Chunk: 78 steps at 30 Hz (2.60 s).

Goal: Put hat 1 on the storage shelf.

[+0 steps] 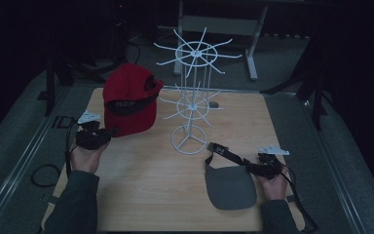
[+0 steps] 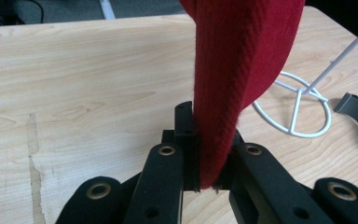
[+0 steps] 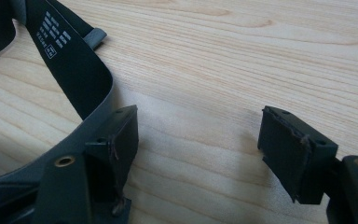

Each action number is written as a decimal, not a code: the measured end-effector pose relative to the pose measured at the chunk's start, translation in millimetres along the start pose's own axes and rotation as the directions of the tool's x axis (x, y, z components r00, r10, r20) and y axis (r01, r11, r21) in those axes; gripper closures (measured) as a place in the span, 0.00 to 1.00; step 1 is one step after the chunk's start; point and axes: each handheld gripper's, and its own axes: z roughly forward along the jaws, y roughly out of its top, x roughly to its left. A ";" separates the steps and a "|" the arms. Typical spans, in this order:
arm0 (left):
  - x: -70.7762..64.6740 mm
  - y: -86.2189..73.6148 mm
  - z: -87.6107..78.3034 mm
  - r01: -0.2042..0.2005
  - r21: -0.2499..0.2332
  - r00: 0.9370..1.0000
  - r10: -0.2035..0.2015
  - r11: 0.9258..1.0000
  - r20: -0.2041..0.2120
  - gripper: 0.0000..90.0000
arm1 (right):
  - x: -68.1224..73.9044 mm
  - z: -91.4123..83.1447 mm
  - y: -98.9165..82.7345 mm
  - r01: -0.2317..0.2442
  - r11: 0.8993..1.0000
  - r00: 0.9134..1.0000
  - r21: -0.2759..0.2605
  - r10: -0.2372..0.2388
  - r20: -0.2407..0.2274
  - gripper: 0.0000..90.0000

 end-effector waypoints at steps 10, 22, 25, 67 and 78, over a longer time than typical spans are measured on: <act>-3.9 7.2 -7.1 0.001 -0.038 1.000 -0.001 0.999 -0.001 0.95 | 0.0 0.0 0.0 0.000 1.000 1.000 0.000 0.000 0.000 0.32; -7.2 17.4 -18.5 0.004 -0.090 1.000 -0.005 0.996 -0.012 0.95 | 0.1 0.0 0.0 -0.001 1.000 1.000 -0.001 0.001 0.000 0.32; -7.7 20.3 -20.8 0.001 -0.095 1.000 -0.002 0.995 -0.013 0.95 | 0.2 0.0 0.1 -0.002 1.000 1.000 -0.001 0.002 -0.001 0.32; -22.6 49.2 -49.2 0.010 -0.226 1.000 -0.008 0.974 0.009 0.95 | 0.1 0.0 0.1 -0.002 1.000 1.000 -0.002 0.002 0.000 0.32; -24.2 55.3 -53.3 0.008 -0.246 1.000 -0.005 0.969 0.012 0.95 | 0.3 0.0 0.1 -0.004 1.000 1.000 -0.001 0.004 0.000 0.32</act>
